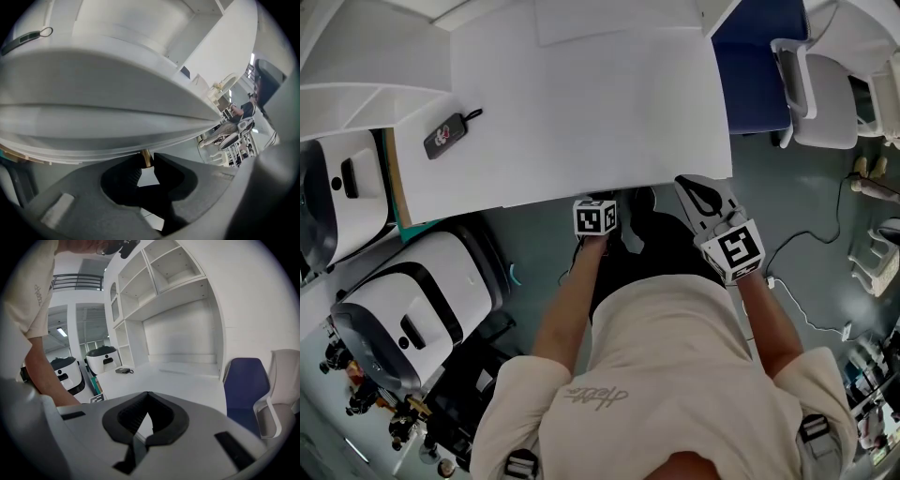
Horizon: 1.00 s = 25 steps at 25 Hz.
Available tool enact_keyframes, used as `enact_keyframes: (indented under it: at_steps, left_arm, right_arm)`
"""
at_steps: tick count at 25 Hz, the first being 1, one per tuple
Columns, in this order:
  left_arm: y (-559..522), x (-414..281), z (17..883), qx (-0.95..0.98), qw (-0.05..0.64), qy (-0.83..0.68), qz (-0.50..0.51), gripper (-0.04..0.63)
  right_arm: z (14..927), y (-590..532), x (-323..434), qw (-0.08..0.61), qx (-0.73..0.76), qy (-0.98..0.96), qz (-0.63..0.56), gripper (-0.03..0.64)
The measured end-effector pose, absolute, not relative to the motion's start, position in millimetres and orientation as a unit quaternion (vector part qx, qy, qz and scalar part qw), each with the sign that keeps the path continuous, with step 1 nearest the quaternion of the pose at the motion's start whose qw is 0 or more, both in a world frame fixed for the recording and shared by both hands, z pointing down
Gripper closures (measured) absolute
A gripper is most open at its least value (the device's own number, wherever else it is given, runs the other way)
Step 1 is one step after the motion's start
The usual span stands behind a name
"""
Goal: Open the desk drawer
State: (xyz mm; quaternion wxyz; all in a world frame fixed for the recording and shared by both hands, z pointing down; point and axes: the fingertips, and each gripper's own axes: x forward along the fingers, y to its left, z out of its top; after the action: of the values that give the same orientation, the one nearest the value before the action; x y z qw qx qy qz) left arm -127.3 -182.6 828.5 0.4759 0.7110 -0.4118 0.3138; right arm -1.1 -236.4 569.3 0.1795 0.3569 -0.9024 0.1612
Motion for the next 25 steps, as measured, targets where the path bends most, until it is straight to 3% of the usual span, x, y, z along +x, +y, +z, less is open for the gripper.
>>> enact_keyframes:
  at_steps: [25]
  left_arm:
    - [-108, -123, 829, 0.705, 0.476, -0.380, 0.364, 0.506]
  right_arm:
    - [572, -193, -18, 0.167, 0.335, -0.910, 0.175, 0.619]
